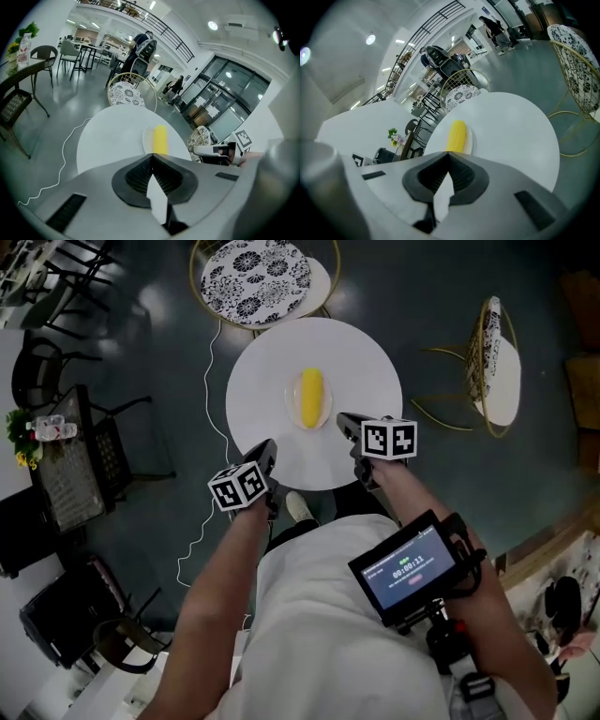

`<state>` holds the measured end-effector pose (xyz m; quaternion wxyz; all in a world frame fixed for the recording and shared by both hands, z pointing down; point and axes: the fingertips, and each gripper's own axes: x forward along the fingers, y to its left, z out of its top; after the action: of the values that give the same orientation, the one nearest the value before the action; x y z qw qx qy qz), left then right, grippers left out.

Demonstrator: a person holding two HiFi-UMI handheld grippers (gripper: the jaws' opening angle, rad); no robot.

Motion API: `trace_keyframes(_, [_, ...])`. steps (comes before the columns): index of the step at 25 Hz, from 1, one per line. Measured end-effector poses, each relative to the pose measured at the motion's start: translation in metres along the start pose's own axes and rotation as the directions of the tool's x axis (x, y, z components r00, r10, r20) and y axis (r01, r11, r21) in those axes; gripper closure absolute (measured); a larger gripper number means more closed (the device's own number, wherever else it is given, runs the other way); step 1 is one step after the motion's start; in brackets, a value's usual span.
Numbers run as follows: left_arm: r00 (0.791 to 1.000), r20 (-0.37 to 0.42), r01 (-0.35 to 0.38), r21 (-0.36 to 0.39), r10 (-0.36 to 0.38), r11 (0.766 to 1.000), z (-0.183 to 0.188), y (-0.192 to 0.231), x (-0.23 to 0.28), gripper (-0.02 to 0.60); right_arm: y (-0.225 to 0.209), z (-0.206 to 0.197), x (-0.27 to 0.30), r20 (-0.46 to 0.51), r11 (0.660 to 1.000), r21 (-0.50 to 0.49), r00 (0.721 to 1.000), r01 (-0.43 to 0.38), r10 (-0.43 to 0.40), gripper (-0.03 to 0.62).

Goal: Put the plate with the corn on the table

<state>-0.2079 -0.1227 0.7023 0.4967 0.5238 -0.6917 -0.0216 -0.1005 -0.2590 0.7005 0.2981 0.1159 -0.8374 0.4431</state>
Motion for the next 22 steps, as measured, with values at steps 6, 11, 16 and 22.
trace_keyframes(6, [0.998,0.031,0.058,0.009,-0.059,0.998,0.003,-0.006,-0.032,0.572,0.021,-0.011,-0.019,0.023,1.0,-0.028,1.0,-0.013,0.013,0.588])
trace_keyframes(11, [0.991,0.015,0.128,0.105,-0.13,0.986,-0.003,-0.025,-0.06,0.574,0.044,-0.02,-0.036,0.068,0.999,-0.031,0.997,-0.025,0.027,0.588])
trace_keyframes(16, [0.982,0.038,0.176,0.17,-0.185,0.97,-0.002,-0.041,-0.085,0.572,0.07,-0.026,-0.057,0.098,0.993,-0.117,0.994,-0.031,0.043,0.588])
trace_keyframes(22, [0.972,0.058,0.206,0.246,-0.226,0.947,-0.003,-0.051,-0.11,0.573,0.087,-0.032,-0.077,0.154,0.988,-0.147,0.986,-0.035,0.058,0.588])
